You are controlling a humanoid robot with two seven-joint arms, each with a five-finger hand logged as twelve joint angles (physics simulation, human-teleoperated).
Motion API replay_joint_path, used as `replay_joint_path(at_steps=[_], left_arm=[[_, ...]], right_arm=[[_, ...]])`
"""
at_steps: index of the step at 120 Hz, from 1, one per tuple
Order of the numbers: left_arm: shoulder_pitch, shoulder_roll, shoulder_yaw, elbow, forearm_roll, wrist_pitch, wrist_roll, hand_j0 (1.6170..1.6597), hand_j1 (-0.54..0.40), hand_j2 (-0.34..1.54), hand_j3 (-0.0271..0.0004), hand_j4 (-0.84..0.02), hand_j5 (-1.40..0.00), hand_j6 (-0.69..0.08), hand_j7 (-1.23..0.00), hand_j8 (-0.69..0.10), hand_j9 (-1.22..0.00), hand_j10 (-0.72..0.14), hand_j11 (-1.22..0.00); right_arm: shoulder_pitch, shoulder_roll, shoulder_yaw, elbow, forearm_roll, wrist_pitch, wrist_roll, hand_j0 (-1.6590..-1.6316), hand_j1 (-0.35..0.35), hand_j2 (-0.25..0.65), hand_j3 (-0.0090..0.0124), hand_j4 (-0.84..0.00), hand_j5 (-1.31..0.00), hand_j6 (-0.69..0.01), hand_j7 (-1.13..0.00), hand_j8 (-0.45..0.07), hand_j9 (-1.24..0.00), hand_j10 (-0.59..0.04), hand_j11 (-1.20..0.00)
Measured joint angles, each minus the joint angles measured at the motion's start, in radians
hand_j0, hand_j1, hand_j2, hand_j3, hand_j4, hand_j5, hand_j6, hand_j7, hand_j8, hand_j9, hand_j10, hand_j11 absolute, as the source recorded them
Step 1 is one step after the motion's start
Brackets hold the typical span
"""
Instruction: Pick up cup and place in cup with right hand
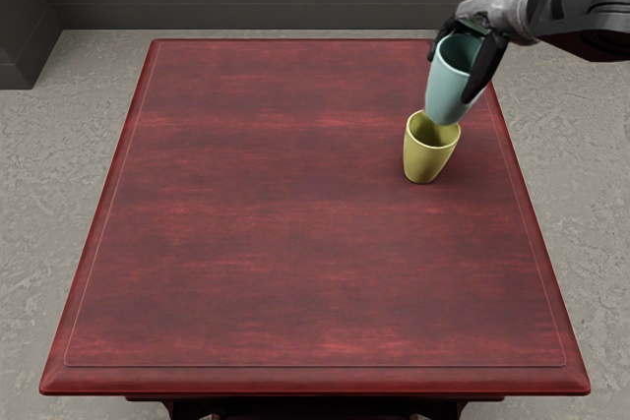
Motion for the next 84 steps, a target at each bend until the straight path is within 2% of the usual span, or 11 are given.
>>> replay_joint_path(at_steps=[9,10,15,18,34,66,84], left_arm=[[0.000,0.000,0.000,0.000,0.000,0.000,0.000,1.6581,0.344,0.00,0.0000,-0.004,0.00,-0.004,0.00,-0.004,0.00,-0.004,0.00],[0.000,0.000,0.000,0.000,0.000,0.000,0.000,1.6581,0.344,0.00,0.0000,-0.004,0.00,-0.004,0.00,-0.004,0.00,-0.004,0.00],[0.000,0.000,0.000,0.000,0.000,0.000,0.000,1.6581,0.344,0.00,0.0000,-0.004,0.00,-0.004,0.00,-0.004,0.00,-0.004,0.00],[0.000,0.000,0.000,0.000,0.000,0.000,0.000,1.6581,0.344,0.00,0.0000,-0.004,0.00,-0.004,0.00,-0.004,0.00,-0.004,0.00],[0.000,0.000,0.000,0.000,0.000,0.000,0.000,1.6581,0.344,0.00,0.0000,-0.004,0.00,-0.004,0.00,-0.004,0.00,-0.004,0.00],[0.000,0.000,0.000,0.000,0.000,0.000,0.000,1.6581,0.345,0.00,0.0001,-0.004,0.00,-0.004,0.00,-0.004,0.00,-0.004,0.00],[0.000,0.000,0.000,0.000,0.000,0.000,0.000,1.6581,0.345,0.00,0.0001,-0.004,0.00,-0.004,0.00,-0.004,0.00,-0.004,0.00]], right_arm=[[-0.011,0.002,0.001,-0.004,-0.006,-0.001,0.000,-1.6475,0.145,-0.053,-0.0004,-0.370,-0.75,-0.185,-0.69,-0.125,-0.73,-0.242,-0.74],[-0.012,0.003,0.001,-0.005,-0.007,-0.001,0.000,-1.6478,0.153,-0.022,-0.0004,-0.371,-0.75,-0.185,-0.69,-0.126,-0.73,-0.243,-0.74],[-0.016,0.007,0.002,-0.010,-0.008,-0.001,0.000,-1.6473,0.168,0.007,-0.0004,-0.368,-0.75,-0.184,-0.69,-0.123,-0.73,-0.240,-0.75],[-0.019,0.010,0.002,-0.013,-0.010,-0.002,0.000,-1.6480,0.153,-0.005,0.0002,-0.374,-0.74,-0.184,-0.69,-0.128,-0.73,-0.243,-0.74],[-0.026,0.018,0.003,-0.022,-0.012,-0.003,0.000,-1.6470,0.128,-0.071,0.0000,-0.389,-0.74,-0.201,-0.69,-0.145,-0.73,-0.259,-0.75],[-0.030,0.047,0.003,-0.039,-0.012,-0.004,0.000,-1.6525,0.144,-0.021,0.0008,-0.399,-0.72,-0.203,-0.69,-0.153,-0.72,-0.269,-0.73],[-0.030,0.052,0.002,-0.042,-0.010,-0.004,0.000,-1.6538,0.138,-0.032,0.0005,-0.399,-0.72,-0.196,-0.69,-0.147,-0.72,-0.265,-0.72]])
